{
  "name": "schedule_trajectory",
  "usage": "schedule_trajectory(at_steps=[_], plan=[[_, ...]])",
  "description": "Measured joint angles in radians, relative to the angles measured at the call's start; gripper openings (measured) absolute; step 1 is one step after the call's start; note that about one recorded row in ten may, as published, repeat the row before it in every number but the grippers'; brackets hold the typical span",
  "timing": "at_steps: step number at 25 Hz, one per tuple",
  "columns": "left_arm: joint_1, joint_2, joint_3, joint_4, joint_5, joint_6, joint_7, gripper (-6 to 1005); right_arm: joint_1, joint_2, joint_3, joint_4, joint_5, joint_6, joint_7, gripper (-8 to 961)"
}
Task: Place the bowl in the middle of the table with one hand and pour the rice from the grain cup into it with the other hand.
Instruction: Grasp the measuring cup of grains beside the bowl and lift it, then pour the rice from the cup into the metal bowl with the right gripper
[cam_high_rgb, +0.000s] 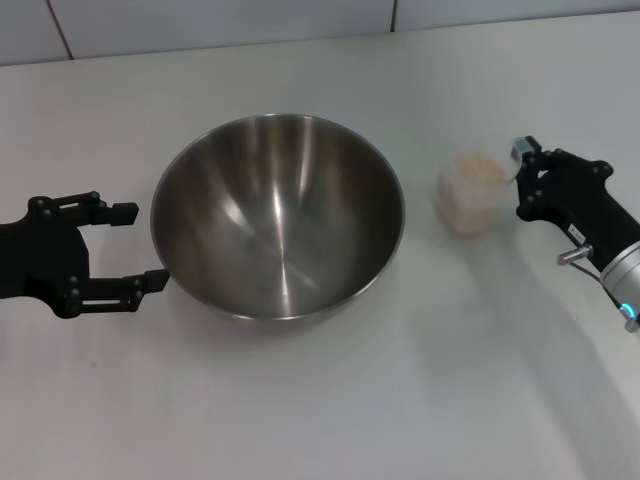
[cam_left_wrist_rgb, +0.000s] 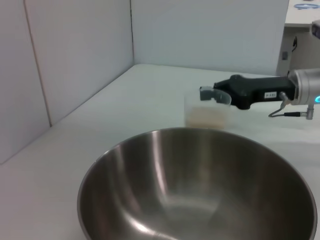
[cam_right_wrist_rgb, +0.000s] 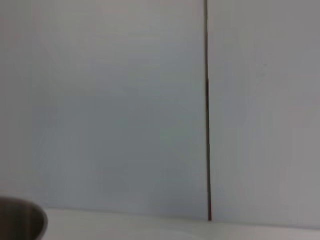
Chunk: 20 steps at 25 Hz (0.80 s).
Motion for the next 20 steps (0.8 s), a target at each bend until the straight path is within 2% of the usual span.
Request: schedule_trajectory(at_steps=[6,11,15,20], plan=[[-0.001,0.0,0.0,0.003,0.002,0.001,-0.001,829,-0.019,0.0,0.06,0.001,0.002,-0.174,-0.02,12],[-0.011,0.0,0.0,0.003,0.003,0.001,-0.001,829,0.03,-0.002,0.062,0.065,-0.003,-0.286,-0.199,11],[-0.018,0.0,0.007,0.004,0.003,0.001,-0.003,829,0.086,-0.002,0.058,0.179,-0.016,-0.275,-0.472,11],[-0.023,0.0,0.014,0.02,0.003,0.003,-0.02,829,0.091,0.0,0.053,0.34,-0.06,-0.194,-0.999,11]])
